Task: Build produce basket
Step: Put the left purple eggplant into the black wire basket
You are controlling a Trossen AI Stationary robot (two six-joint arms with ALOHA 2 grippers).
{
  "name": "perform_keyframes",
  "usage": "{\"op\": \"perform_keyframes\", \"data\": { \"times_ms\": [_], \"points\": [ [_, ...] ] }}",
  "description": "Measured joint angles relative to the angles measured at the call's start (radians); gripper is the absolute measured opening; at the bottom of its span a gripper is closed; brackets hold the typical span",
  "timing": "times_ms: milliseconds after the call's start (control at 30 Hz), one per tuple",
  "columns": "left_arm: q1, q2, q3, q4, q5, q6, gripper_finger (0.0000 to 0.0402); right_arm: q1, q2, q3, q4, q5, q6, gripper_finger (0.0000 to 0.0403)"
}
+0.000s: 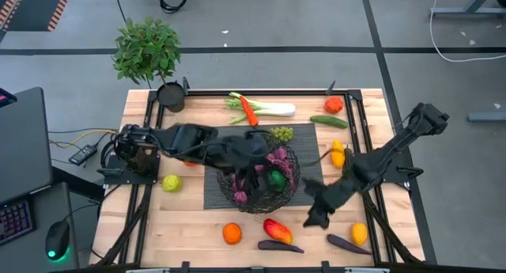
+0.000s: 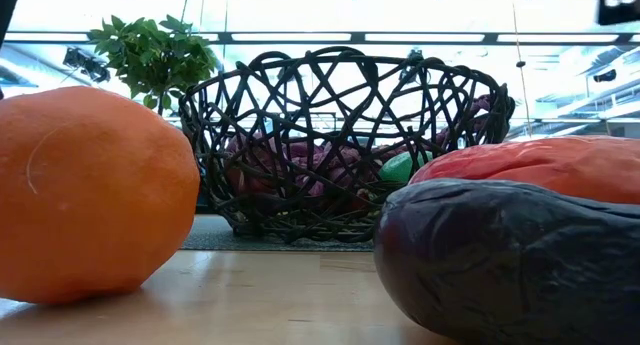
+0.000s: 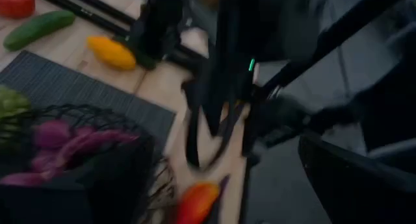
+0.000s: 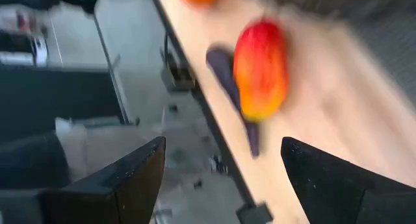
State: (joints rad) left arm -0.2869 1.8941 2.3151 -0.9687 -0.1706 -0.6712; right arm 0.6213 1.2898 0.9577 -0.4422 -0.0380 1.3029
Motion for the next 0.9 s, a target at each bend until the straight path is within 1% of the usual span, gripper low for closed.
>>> {"op": "perform_keyframes", "data": {
  "times_ms": [100, 200, 300, 367, 567, 667, 767, 900],
  "points": [
    [-0.039, 0.006, 0.0, 0.055, -0.086, -0.073, 0.0389, 0.048, 0.063, 0.0, 0.023, 0.003, 0.015, 0.0311],
    [-0.068, 0.018, 0.0, 0.128, -0.144, -0.134, 0.0389, 0.093, 0.12, 0.0, 0.075, 0.015, 0.017, 0.031],
    [-0.087, 0.025, 0.0, 0.198, -0.185, -0.181, 0.0389, 0.132, 0.178, 0.005, 0.113, 0.03, -0.012, 0.0309],
    [-0.093, 0.035, 0.001, 0.25, -0.207, -0.214, 0.0389, 0.159, 0.22, 0.024, 0.113, 0.065, -0.066, 0.0309],
    [-0.099, 0.038, 0.001, 0.26, -0.219, -0.299, 0.0389, 0.217, 0.376, 0.137, 0.079, 0.181, -0.355, 0.0309],
    [-0.1, 0.038, 0.001, 0.259, -0.219, -0.314, 0.0389, 0.227, 0.461, 0.212, 0.06, 0.199, -0.462, 0.0309],
    [-0.104, 0.038, 0.001, 0.261, -0.219, -0.314, 0.0389, 0.228, 0.542, 0.299, 0.001, 0.195, -0.483, 0.0309],
    [-0.106, 0.038, 0.001, 0.261, -0.219, -0.314, 0.0389, 0.227, 0.631, 0.399, -0.151, 0.195, -0.443, 0.0309]
  ]
}}
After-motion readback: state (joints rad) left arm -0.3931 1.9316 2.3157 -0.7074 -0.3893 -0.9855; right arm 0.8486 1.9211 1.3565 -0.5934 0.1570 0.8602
